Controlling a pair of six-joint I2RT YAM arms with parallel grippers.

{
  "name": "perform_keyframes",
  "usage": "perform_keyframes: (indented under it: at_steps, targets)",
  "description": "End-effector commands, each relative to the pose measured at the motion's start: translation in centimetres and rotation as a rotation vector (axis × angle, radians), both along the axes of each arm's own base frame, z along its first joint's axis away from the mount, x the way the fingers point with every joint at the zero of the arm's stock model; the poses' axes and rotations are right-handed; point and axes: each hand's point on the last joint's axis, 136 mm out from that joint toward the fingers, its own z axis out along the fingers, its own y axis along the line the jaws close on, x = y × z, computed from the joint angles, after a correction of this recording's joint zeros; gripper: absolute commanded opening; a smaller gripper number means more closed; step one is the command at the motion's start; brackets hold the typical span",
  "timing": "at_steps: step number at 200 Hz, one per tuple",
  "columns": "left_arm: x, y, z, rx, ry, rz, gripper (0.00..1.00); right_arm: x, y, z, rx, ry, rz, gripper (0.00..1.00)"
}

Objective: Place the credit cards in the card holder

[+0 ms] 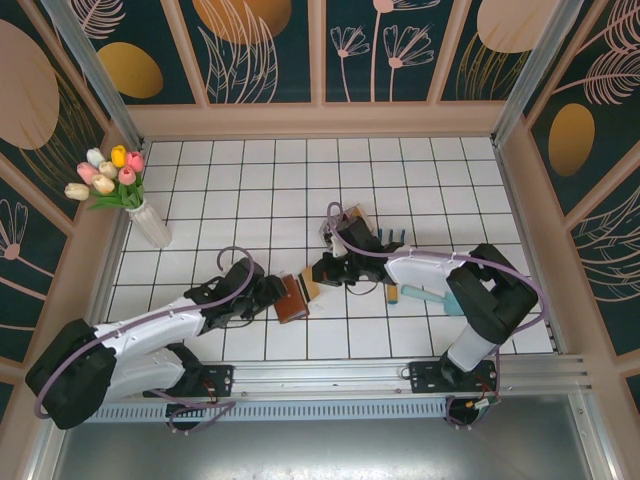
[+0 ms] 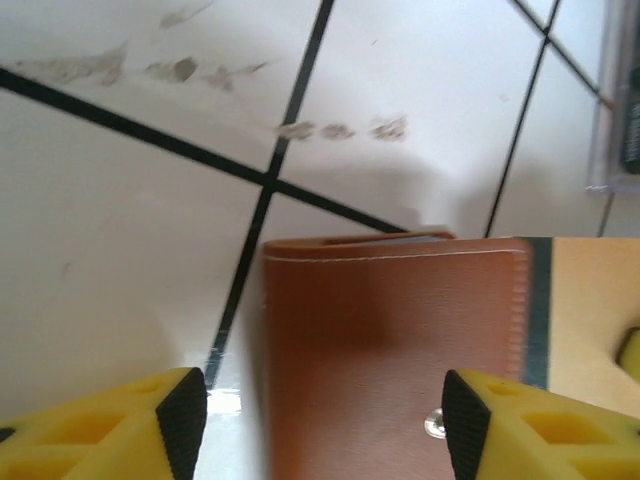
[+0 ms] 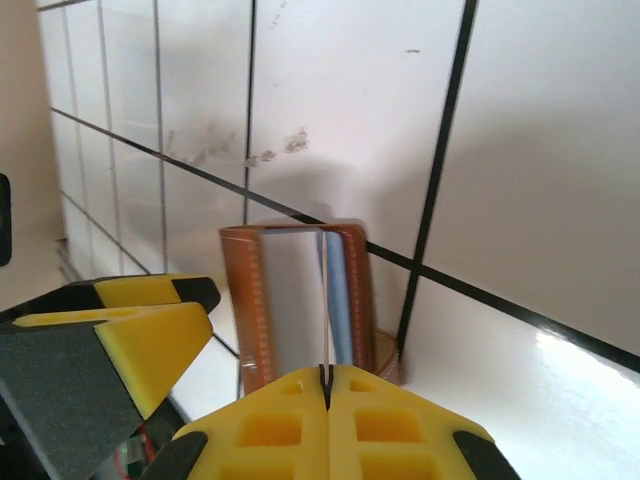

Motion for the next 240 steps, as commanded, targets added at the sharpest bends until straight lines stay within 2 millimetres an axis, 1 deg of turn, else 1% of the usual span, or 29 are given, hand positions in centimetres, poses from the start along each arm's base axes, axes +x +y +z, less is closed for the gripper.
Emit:
perform_keyframes:
  at_steps: [1, 21, 48, 64, 84, 111, 133, 145, 156, 169, 182, 194, 214, 234, 240]
  targets:
    - [-0.4, -0.6, -0.7, -0.038, 0.025, -0.005, 0.61, 0.0, -0.6, -1.4, -0.116, -0.039, 0.014, 0.00]
    - [-0.3, -1.5, -1.0, -0.057, 0.035, -0.039, 0.56, -0.1, 0.0, -1.7, -0.129, -0.044, 0.042, 0.00]
    - [0.1, -3.2, -1.2, -0.082, 0.040, -0.094, 0.49, -0.6, 1.2, -1.3, -0.066, -0.034, 0.068, 0.00]
    - [0.5, -4.0, -1.1, -0.094, 0.039, -0.119, 0.44, -0.7, 1.5, -0.7, -0.032, -0.037, 0.069, 0.00]
    - [1.1, -5.4, -0.5, -0.141, 0.021, -0.143, 0.43, -0.7, 1.3, -0.3, 0.003, -0.032, 0.057, 0.00]
    - [2.3, -7.4, 0.7, -0.222, -0.017, -0.165, 0.45, -0.3, -0.5, 0.3, 0.032, -0.026, -0.004, 0.00]
    - [3.7, -9.7, 1.5, -0.258, -0.040, -0.212, 0.47, 0.0, -2.3, 1.0, 0.065, -0.023, -0.043, 0.00]
    - [4.2, -11.3, 2.1, -0.288, -0.053, -0.252, 0.50, -0.1, -3.3, 1.5, 0.095, -0.021, -0.067, 0.00]
    - [4.4, -12.6, 2.2, -0.297, -0.049, -0.279, 0.52, 0.0, -4.4, 1.9, 0.119, -0.016, -0.098, 0.00]
    - [4.6, -13.5, 2.1, -0.285, -0.045, -0.295, 0.55, 0.3, -5.8, 2.3, 0.135, -0.014, -0.141, 0.00]
    - [4.7, -13.7, 1.6, -0.259, -0.033, -0.300, 0.58, 0.7, -7.1, 2.8, 0.154, -0.023, -0.181, 0.00]
    - [4.9, -13.4, 1.2, -0.223, -0.027, -0.293, 0.61, 0.9, -7.7, 3.5, 0.186, -0.029, -0.200, 0.00]
    - [5.1, -12.8, 1.5, -0.179, -0.041, -0.292, 0.70, 0.6, -7.3, 4.6, 0.234, -0.027, -0.179, 0.00]
    - [5.3, -11.6, 1.6, -0.097, -0.047, -0.277, 0.76, 0.9, -7.1, 5.4, 0.252, -0.034, -0.176, 0.00]
    - [5.3, -11.2, 1.6, -0.076, -0.050, -0.272, 0.77, 1.0, -7.0, 5.6, 0.253, -0.040, -0.178, 0.00]
